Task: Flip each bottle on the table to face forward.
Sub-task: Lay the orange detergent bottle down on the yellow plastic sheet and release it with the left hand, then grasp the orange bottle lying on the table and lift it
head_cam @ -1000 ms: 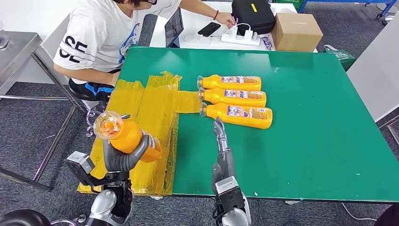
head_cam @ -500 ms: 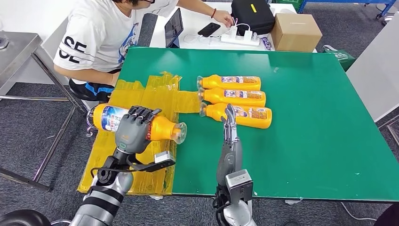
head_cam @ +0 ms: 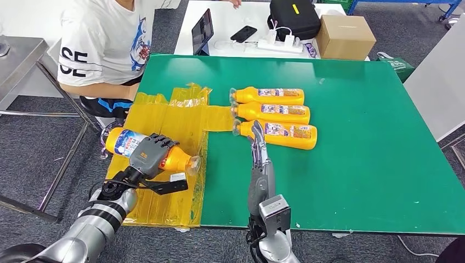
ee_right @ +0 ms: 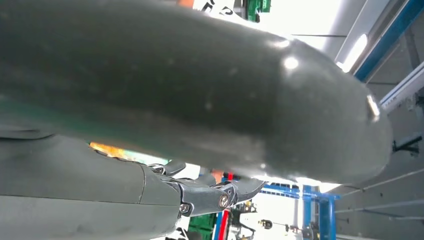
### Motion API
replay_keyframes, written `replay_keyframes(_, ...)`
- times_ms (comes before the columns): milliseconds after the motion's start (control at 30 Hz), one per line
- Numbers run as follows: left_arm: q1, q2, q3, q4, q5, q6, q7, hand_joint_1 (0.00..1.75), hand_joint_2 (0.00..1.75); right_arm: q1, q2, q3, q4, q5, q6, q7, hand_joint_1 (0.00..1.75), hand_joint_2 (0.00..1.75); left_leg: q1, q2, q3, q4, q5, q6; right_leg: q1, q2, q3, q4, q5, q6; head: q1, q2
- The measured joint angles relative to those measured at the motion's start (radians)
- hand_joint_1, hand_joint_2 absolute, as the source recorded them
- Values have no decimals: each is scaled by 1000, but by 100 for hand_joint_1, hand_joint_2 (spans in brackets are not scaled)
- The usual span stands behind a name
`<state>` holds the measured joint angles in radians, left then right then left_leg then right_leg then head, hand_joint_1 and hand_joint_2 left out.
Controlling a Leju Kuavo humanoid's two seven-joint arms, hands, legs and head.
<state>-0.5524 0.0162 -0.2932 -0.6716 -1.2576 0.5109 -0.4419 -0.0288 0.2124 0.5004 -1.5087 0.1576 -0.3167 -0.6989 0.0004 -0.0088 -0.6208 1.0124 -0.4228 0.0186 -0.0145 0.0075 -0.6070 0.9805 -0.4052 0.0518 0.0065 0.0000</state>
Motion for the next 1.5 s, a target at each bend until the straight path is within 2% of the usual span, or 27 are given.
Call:
replay_keyframes(200, -69, 26, -21, 97, 50, -112, 6, 175, 175, -2, 0, 6, 17, -6, 22, 0, 0, 0, 1, 0, 0, 0, 0, 0, 0, 0, 0, 0, 0, 0, 0, 0)
replay_keyframes(367, -93, 36, -20, 142, 110, -181, 13, 175, 175, -7, 5, 8, 45, -12, 41, 5, 0, 0, 1, 0, 0, 0, 0, 0, 0, 0, 0, 0, 0, 0, 0, 0)
replay_keyframes(400, -95, 38, -18, 147, 123, -194, 12, 150, 175, -7, 7, 8, 51, -13, 46, 6, 0, 0, 1, -1, 0, 0, 0, 0, 0, 0, 0, 0, 0, 0, 0, 0)
replay_keyframes(500, -97, 45, -12, 160, 158, -225, 4, 24, 175, -9, 12, 7, 68, -14, 58, 8, 0, 0, 1, -1, -1, 0, 0, 0, 0, 0, 1, 0, 0, 0, 0, 0)
replay_keyframes(533, -97, 47, -10, 163, 170, -235, 1, 5, 175, -9, 14, 7, 73, -14, 62, 9, 0, 0, 1, -1, 0, 0, 0, -1, 0, 0, 1, 0, 0, 0, 0, 0)
replay_keyframes(567, -96, 49, -6, 166, 183, -246, -3, 0, 175, -10, 15, 7, 78, -14, 65, 11, 0, 0, 1, -1, 0, 0, 0, -1, 0, 0, 1, 0, 0, 0, 0, 0)
replay_keyframes(800, -87, 58, 23, 173, 254, -335, -35, 0, 175, -15, 26, 7, 114, -15, 87, 25, 0, 0, 1, -1, 2, 0, 0, -1, 0, 0, 4, 0, 0, 0, 0, 0)
replay_keyframes(1167, -68, 70, 35, 172, 321, -406, -82, 0, 175, -25, 32, 5, 151, -20, 101, 32, 0, 0, 1, -2, 11, -1, 0, -1, 0, -1, 13, 0, -1, -1, 0, 0)
replay_keyframes(1367, -29, 71, 88, 131, 501, -511, -166, 0, 175, -30, 41, 2, 171, -33, 113, 44, 0, 0, 1, -2, 15, -1, 0, -1, 0, -1, 16, 0, -1, -1, 0, 0)
replay_keyframes(1500, 11, 62, 133, 80, 577, -548, -185, 0, 175, -34, 44, -2, 184, -33, 118, 46, 0, 0, 1, -2, 15, -1, 0, -1, 0, -1, 16, 0, -1, -1, 0, 0)
